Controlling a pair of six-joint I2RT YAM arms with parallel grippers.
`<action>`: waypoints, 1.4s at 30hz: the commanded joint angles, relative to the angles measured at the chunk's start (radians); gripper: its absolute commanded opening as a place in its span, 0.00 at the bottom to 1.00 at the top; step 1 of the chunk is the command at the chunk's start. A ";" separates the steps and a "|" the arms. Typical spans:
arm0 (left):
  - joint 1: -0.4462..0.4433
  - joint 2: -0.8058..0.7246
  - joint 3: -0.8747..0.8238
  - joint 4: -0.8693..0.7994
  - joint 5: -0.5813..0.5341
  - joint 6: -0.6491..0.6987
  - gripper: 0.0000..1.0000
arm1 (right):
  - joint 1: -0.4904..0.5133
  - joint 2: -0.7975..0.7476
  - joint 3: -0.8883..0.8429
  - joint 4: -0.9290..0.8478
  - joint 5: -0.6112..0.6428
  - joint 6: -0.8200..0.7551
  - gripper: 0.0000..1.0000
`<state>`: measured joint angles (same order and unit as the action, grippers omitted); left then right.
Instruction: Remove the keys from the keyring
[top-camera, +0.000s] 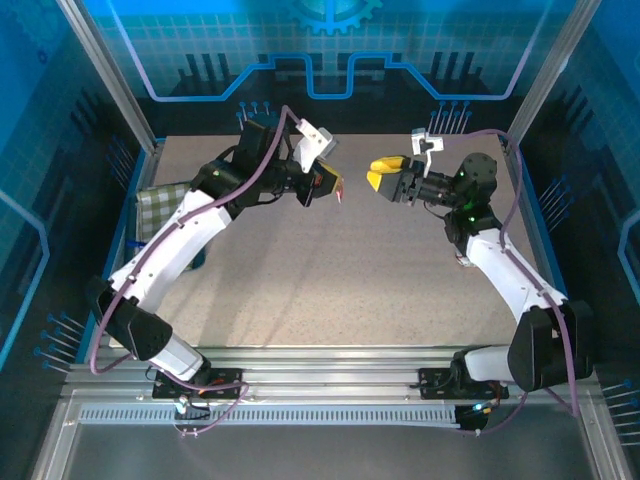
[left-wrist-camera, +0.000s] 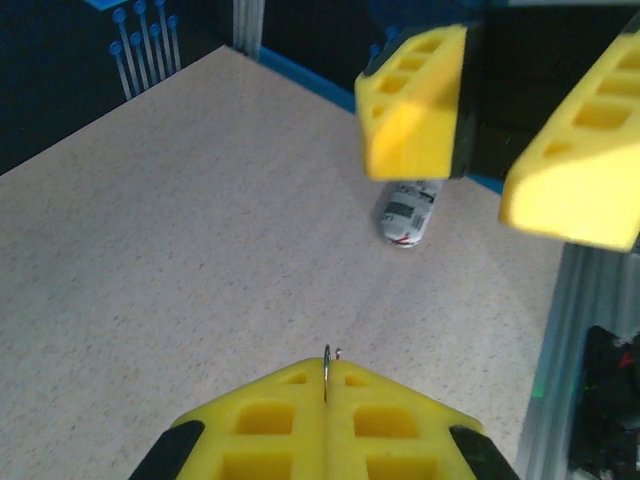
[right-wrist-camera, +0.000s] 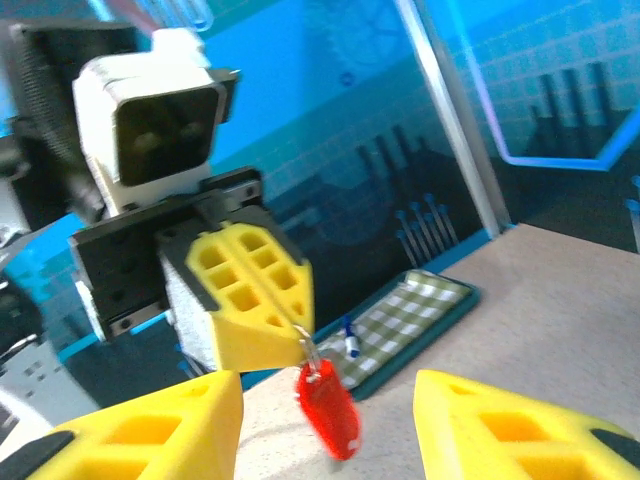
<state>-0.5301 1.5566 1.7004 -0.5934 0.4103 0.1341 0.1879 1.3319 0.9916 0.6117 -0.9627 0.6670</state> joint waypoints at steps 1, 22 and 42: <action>0.003 -0.033 0.026 0.015 0.118 0.001 0.00 | 0.041 0.002 0.012 0.111 -0.066 0.011 0.44; 0.003 -0.106 -0.038 0.135 0.266 -0.126 0.00 | 0.116 -0.024 0.003 0.204 -0.073 0.049 0.42; 0.002 -0.154 -0.139 0.276 0.266 -0.207 0.00 | 0.145 -0.045 -0.016 0.234 -0.018 0.073 0.39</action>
<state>-0.5301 1.4403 1.5814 -0.3756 0.6525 -0.0467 0.3206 1.3193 0.9813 0.8520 -0.9997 0.7677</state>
